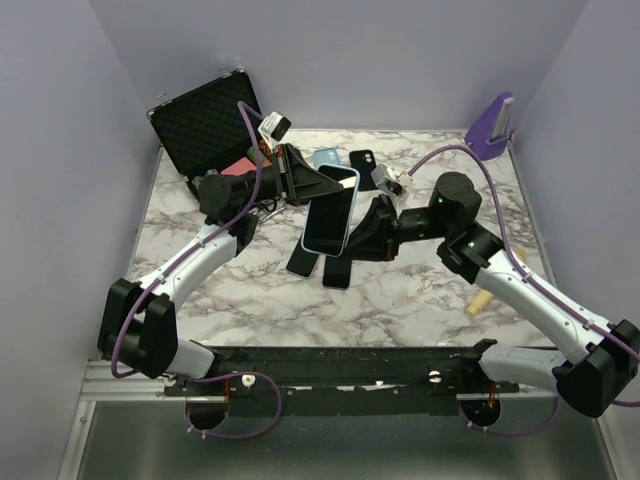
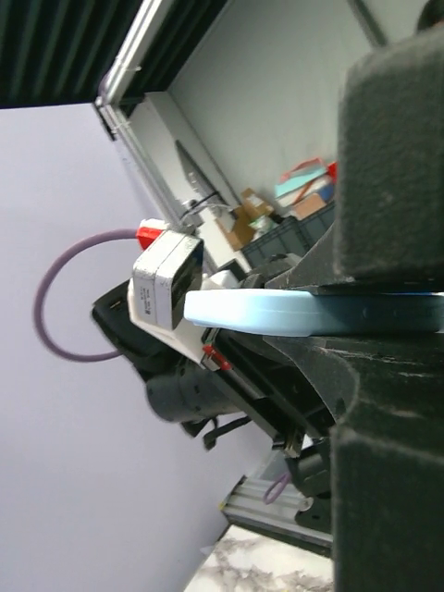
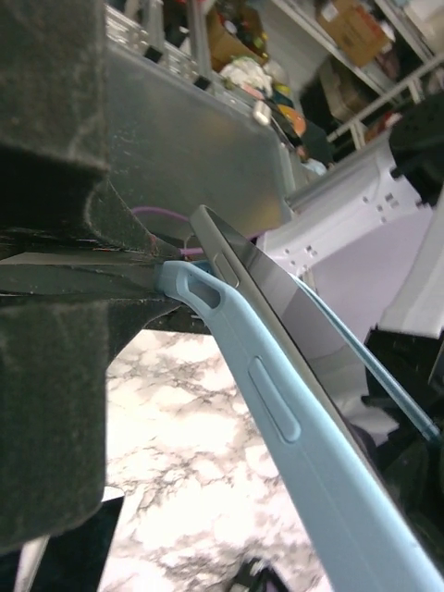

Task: Take the phone out of the phone case
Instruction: Remove the phone case from the phone.

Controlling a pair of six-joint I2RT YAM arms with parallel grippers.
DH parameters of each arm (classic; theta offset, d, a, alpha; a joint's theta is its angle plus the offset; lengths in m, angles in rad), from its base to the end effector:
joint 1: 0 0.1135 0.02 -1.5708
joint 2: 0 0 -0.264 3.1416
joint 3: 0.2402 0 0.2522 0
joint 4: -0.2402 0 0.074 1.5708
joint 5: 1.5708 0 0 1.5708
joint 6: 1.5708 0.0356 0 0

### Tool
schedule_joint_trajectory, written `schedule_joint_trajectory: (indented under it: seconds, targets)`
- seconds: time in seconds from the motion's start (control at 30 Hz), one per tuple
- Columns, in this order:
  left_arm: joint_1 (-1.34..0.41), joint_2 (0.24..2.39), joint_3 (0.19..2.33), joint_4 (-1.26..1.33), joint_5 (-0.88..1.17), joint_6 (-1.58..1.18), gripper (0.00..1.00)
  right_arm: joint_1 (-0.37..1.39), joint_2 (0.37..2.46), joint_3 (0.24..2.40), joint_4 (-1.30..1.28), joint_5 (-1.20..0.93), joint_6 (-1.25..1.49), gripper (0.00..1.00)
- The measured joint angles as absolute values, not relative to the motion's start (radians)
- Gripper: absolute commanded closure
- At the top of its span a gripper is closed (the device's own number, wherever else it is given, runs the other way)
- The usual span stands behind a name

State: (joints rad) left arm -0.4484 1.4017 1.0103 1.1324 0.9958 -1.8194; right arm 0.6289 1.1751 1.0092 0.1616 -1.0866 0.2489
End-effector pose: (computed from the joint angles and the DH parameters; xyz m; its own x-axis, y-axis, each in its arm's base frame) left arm 0.2518 -0.1543 0.3988 -0.9190 -0.1428 -0.3675 0.3943 -0.3382 -0.8545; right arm 0.1920 0.1786 0.3754 -0.2471 -0.0380 -0.9682 -0.9582 -0.1391 0.2500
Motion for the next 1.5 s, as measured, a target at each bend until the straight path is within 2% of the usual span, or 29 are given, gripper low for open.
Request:
schedule_joint_trajectory:
  seconds: [0.13, 0.2, 0.3, 0.37, 0.47, 0.57, 0.7, 0.87, 1.07, 1.2, 1.33, 1.5]
  targets:
    - [-0.431, 1.392, 1.001, 1.069, 0.92, -1.76, 1.0, 0.637, 1.171, 1.016, 0.117, -0.933, 0.324, 0.99]
    - [-0.426, 1.377, 0.99, 1.012, 0.876, -1.694, 1.0, 0.638, 1.149, 0.994, 0.11, -0.848, 0.37, 0.93]
    - [-0.429, 1.339, 0.97, 0.892, 0.8, -1.556, 1.0, 0.637, 1.101, 0.936, 0.114, -0.73, 0.429, 0.9]
    - [-0.44, 1.316, 0.965, 0.828, 0.748, -1.489, 1.0, 0.636, 1.064, 0.902, 0.117, -0.657, 0.455, 0.79]
    - [-0.457, 1.291, 0.965, 0.744, 0.656, -1.416, 1.0, 0.633, 1.023, 0.878, 0.116, -0.576, 0.47, 0.48]
    - [-0.477, 1.238, 0.961, 0.63, 0.526, -1.355, 1.0, 0.609, 1.008, 0.856, 0.143, -0.58, 0.47, 0.37]
    - [-0.524, 1.174, 0.937, 0.582, 0.4, -1.316, 1.0, 0.593, 1.031, 0.797, 0.268, -0.694, 0.489, 0.24]
    - [-0.56, 1.161, 0.881, 0.697, 0.322, -1.362, 1.0, 0.593, 1.053, 0.695, 0.414, -0.809, 0.565, 0.21]
    - [-0.57, 1.29, 0.856, 0.873, 0.292, -1.496, 1.0, 0.6, 1.068, 0.693, 0.616, -0.868, 0.663, 0.2]
    - [-0.595, 1.341, 0.843, 0.943, 0.271, -1.556, 1.0, 0.608, 1.058, 0.693, 0.643, -0.812, 0.681, 0.23]
    - [-0.617, 1.345, 0.843, 1.005, 0.252, -1.591, 1.0, 0.609, 1.039, 0.672, 0.677, -0.735, 0.704, 0.31]
    - [-0.62, 1.369, 0.842, 1.116, 0.238, -1.664, 1.0, 0.609, 1.035, 0.669, 0.68, -0.668, 0.707, 0.3]
